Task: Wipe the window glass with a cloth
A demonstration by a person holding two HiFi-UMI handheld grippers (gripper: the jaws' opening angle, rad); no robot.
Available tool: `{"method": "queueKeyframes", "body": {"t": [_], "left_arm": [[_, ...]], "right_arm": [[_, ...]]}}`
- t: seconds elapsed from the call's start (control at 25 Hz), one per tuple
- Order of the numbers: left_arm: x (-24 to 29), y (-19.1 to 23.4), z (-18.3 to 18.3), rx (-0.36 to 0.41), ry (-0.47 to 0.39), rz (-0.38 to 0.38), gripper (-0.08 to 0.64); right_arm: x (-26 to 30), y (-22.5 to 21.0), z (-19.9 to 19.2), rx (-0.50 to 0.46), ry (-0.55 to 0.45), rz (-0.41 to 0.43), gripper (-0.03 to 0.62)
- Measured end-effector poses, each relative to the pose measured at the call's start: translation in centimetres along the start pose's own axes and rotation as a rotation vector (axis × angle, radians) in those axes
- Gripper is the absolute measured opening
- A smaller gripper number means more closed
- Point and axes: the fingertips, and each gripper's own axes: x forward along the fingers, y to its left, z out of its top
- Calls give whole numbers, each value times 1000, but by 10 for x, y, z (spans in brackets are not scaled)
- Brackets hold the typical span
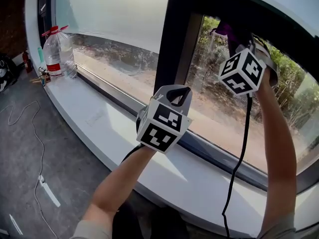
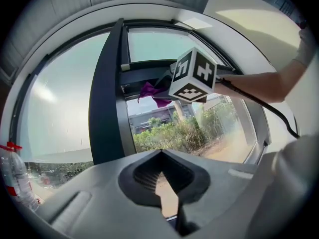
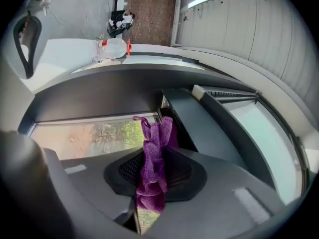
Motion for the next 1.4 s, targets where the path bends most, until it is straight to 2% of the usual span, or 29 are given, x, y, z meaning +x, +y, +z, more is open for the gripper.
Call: {"method": "queueKeyframes", "body": {"t": [0.12,0.4,0.6,0.96,1.24,1.4], "left_arm": [[5,-10,-4,-3,15,-18,0],[7,-25,-47,-67,75,-32,1],[8,-46,-96,-130,144,-65,1],[-1,-76,-172,-211,236,-93,1],[-12,-86,-208,-255,285,-102,1],[-14,-91,-218,-252,298,-119,2]], "right_arm": [[6,5,-11,-20,19,-3,104],[-10,76,-29,-61,26,154,103],[-26,154,-46,-31,50,279,102],[-57,301,-78,28,88,442,101],[-74,402,-98,81,136,559,101],[-81,451,-106,88,169,623,103]]}}
